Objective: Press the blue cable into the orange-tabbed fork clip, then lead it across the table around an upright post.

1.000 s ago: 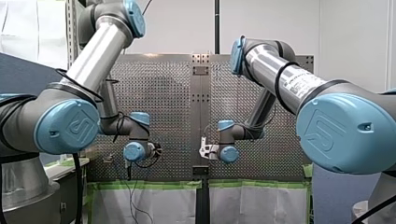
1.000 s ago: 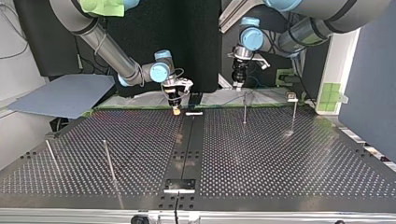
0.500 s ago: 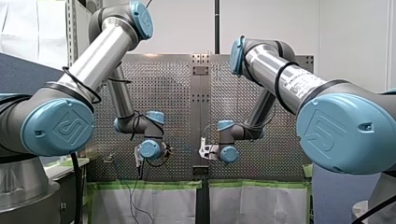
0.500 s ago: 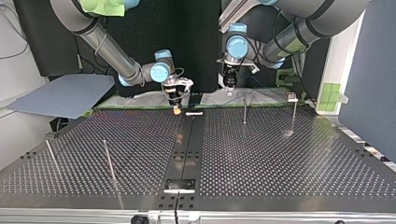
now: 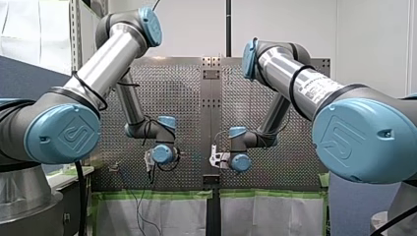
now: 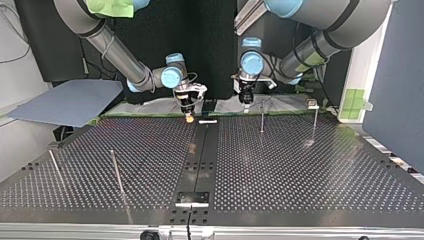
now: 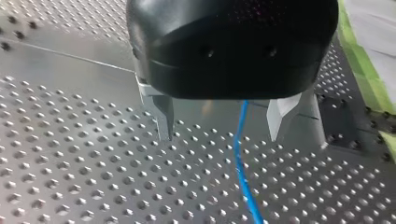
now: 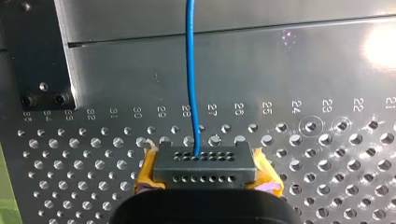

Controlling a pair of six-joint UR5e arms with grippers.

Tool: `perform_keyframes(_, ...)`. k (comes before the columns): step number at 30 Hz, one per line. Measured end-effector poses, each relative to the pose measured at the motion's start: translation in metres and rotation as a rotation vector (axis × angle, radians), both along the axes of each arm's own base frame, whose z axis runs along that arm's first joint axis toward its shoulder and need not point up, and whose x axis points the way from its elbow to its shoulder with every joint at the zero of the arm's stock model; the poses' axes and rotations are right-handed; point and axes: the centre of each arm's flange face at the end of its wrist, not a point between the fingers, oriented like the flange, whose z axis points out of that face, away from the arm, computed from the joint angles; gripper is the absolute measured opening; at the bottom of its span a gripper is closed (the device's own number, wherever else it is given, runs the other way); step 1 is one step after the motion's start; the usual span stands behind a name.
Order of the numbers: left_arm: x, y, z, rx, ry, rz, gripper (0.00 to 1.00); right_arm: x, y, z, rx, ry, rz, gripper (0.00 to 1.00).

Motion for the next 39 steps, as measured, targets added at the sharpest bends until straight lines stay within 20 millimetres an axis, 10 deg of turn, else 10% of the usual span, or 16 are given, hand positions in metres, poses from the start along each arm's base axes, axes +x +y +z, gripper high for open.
perform_keyframes(11, 0.010, 0.003, -0.028, 0.031, 0.021, 0.049, 1.00, -0.001, -0.001, 0.000, 0.000, -0.001, 0.000, 0.00)
perform_keyframes(39, 0.033, 0.001, -0.014, 0.096, -0.014, 0.103, 1.00, -0.001, -0.001, -0.003, 0.001, 0.002, 0.000, 0.00)
